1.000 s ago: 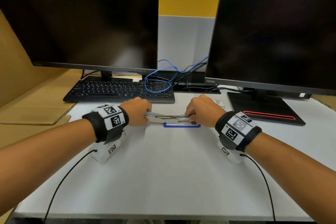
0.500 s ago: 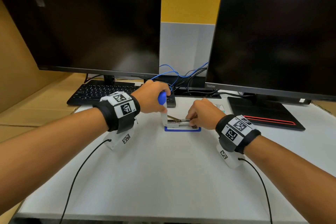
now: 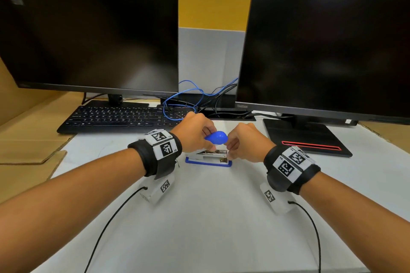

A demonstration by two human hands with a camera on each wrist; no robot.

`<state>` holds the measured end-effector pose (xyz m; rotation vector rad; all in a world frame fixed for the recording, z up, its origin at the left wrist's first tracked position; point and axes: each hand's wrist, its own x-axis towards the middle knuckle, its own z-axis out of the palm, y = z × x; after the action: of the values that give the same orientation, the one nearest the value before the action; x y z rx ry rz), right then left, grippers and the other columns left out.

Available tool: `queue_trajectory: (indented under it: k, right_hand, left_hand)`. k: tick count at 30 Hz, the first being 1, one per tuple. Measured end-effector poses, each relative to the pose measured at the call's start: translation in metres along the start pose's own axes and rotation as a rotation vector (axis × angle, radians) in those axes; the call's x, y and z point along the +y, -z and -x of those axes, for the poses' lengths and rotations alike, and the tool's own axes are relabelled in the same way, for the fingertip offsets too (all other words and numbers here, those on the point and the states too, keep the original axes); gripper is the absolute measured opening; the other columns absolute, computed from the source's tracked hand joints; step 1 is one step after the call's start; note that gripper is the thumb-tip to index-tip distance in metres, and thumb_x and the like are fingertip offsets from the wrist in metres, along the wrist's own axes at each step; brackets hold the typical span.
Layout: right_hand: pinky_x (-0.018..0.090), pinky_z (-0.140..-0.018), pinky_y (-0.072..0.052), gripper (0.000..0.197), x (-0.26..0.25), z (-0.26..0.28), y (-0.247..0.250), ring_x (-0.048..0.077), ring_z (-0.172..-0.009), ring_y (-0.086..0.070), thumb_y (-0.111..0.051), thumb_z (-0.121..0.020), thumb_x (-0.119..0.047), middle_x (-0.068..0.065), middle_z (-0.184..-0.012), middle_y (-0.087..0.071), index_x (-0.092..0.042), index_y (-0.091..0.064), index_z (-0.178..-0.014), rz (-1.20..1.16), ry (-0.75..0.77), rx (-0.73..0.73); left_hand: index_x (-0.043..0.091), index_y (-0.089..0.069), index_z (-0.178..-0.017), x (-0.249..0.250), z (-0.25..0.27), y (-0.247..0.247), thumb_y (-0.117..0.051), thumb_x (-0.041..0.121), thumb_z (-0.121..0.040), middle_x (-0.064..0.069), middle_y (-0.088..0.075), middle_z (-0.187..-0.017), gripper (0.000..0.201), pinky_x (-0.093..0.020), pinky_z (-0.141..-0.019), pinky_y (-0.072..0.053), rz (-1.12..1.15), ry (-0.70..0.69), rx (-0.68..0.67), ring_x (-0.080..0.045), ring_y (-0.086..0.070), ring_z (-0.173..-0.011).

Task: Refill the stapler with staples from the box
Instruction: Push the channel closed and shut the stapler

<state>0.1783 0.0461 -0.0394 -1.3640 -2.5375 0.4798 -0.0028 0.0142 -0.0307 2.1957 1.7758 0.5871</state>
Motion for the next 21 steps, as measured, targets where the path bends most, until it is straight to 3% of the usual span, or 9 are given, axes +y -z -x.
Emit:
queue_trajectory:
  k: [4, 9, 13, 17, 21]
  right_hand:
    - [0.032, -0.087, -0.059, 0.039, 0.005, 0.004, 0.006, 0.021, -0.087, -0.071, -0.083, -0.073, -0.017, 0.012, -0.099, -0.075, -0.004, -0.072, -0.108, -0.019, 0.000, 0.012]
    - [0.025, -0.086, -0.055, 0.043, 0.004, 0.006, 0.011, 0.021, -0.092, -0.072, -0.081, -0.075, -0.015, 0.013, -0.103, -0.074, -0.004, -0.069, -0.115, -0.029, 0.019, 0.026]
    - [0.030, -0.093, -0.053, 0.042, 0.004, 0.005, 0.019, 0.021, -0.097, -0.068, -0.079, -0.078, -0.019, 0.010, -0.110, -0.072, -0.008, -0.068, -0.117, 0.053, 0.041, 0.107]
    - [0.037, -0.099, -0.046, 0.051, 0.009, 0.004, 0.026, 0.026, -0.121, -0.055, -0.076, -0.079, -0.029, 0.008, -0.131, -0.061, -0.015, -0.062, -0.126, 0.240, -0.002, 0.181]
    - [0.039, -0.090, -0.054, 0.054, 0.021, 0.001, 0.024, 0.031, -0.117, -0.059, -0.074, -0.081, -0.024, 0.011, -0.132, -0.060, -0.014, -0.057, -0.131, 0.299, -0.113, 0.082]
  left_hand:
    - [0.016, -0.076, -0.107, 0.003, 0.000, -0.007, -0.084, 0.030, -0.070, -0.001, -0.078, -0.095, 0.040, -0.035, -0.096, -0.051, -0.101, -0.045, -0.025, -0.013, -0.064, -0.083]
    - [0.017, -0.077, -0.108, 0.005, 0.000, -0.015, -0.081, 0.032, -0.073, -0.002, -0.076, -0.095, 0.038, -0.040, -0.089, -0.055, -0.227, -0.086, -0.066, -0.015, -0.058, -0.085]
    - [0.017, -0.077, -0.107, 0.002, -0.004, -0.015, -0.080, 0.033, -0.073, -0.003, -0.076, -0.095, 0.038, -0.043, -0.087, -0.054, -0.243, -0.086, -0.060, -0.016, -0.052, -0.086]
    - [0.016, -0.076, -0.108, -0.002, -0.010, -0.015, -0.080, 0.034, -0.074, -0.004, -0.075, -0.096, 0.039, -0.043, -0.088, -0.055, -0.249, -0.073, -0.042, -0.015, -0.049, -0.086]
    - [0.013, -0.074, -0.113, -0.005, -0.016, -0.012, -0.079, 0.033, -0.076, -0.005, -0.073, -0.102, 0.042, -0.040, -0.092, -0.052, -0.249, -0.044, -0.040, -0.014, -0.046, -0.092]
